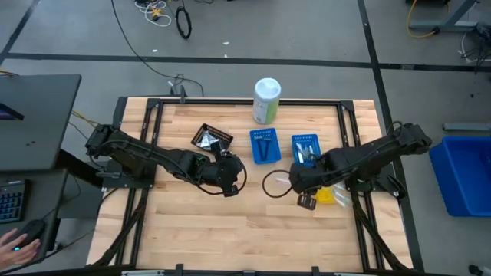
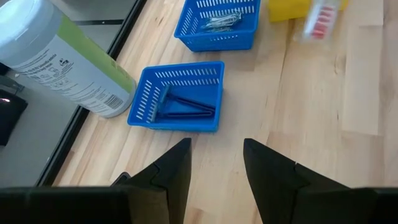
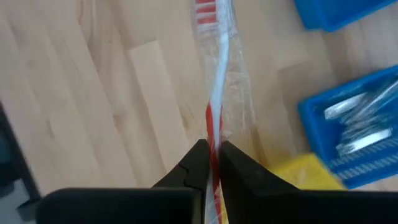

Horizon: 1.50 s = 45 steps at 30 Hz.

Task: Pick & Place Travel size toiletries
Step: Put the orange toothbrush into the yellow basket

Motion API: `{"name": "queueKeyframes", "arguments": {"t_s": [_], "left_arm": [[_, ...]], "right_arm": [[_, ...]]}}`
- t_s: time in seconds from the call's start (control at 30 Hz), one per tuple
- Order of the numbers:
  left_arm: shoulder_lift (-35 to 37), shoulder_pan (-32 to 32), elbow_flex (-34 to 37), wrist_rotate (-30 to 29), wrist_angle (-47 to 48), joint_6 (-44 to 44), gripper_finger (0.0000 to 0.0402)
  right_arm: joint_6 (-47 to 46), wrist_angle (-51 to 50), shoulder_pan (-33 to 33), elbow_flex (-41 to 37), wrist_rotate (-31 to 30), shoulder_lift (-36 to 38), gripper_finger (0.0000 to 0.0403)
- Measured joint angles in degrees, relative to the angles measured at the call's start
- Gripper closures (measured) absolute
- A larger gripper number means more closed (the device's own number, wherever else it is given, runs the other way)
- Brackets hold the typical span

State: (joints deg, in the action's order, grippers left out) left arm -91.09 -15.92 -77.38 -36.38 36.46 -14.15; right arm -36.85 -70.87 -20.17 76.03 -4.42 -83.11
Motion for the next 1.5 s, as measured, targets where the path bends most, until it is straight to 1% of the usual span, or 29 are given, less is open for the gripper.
{"name": "queueKeyframes", "arguments": {"t_s": [0.13, 0.23, 0.47, 0.63, 0.8, 0.87, 0.93, 1.0, 1.23, 1.37, 1.43, 1.5], "left_arm": [[0.0, 0.0, 0.0, 0.4, 0.1, 0.0, 0.0246], [0.0, 0.0, 0.0, 1.6, 0.0, 0.0, 0.0246], [0.0, 0.0, 0.0, 1.6, 0.0, 0.0, 0.0246], [0.0, 0.0, 0.0, 1.6, 0.0, -0.1, 0.0246], [0.0, 0.0, 0.0, 1.5, 0.1, -0.1, 0.0246], [0.0, 0.0, 0.0, 1.5, 0.0, -0.2, 0.0251], [0.0, 0.0, 0.0, 1.5, 0.0, -0.2, 0.0262], [0.0, 0.0, 0.0, 1.5, 0.0, -0.2, 0.0279], [0.0, 0.0, 0.0, 1.1, -0.3, -0.7, 0.0355], [0.0, -0.2, 0.0, 0.4, -2.3, -3.1, 0.039], [0.0, -0.3, 0.3, -0.5, -4.8, -3.0, 0.0396], [-0.3, -0.4, 0.9, -1.4, -7.8, -1.6, 0.0393]], "right_arm": [[-3.1, -2.5, -1.6, -0.1, 0.1, 0.2, 0.037], [-5.7, -2.5, -3.0, -1.4, 0.1, 0.1, 0.0369], [-11.1, -2.3, -6.7, -2.8, 0.0, 0.1, 0.0369], [-12.8, -0.1, -9.6, -2.8, -6.3, 0.2, 0.0369], [-12.8, 1.9, -11.3, -2.8, -8.1, 0.1, 0.0369], [-12.8, 3.0, -11.9, -2.8, -10.6, 0.2, 0.0369], [-12.7, 3.8, -12.3, -2.8, -13.6, 0.1, 0.0368], [-12.7, 4.4, -12.5, -2.8, -15.2, 0.1, 0.0368], [-14.9, 8.0, -12.5, -2.8, -23.0, 0.2, 0.0368], [-15.7, 16.2, -12.5, -5.6, -31.6, 0.2, 0.0368], [-12.6, 19.5, -12.0, -6.9, -31.5, 0.2, 0.0368], [-10.2, 21.0, -11.3, -7.5, -27.1, 0.2, 0.0368]]}}
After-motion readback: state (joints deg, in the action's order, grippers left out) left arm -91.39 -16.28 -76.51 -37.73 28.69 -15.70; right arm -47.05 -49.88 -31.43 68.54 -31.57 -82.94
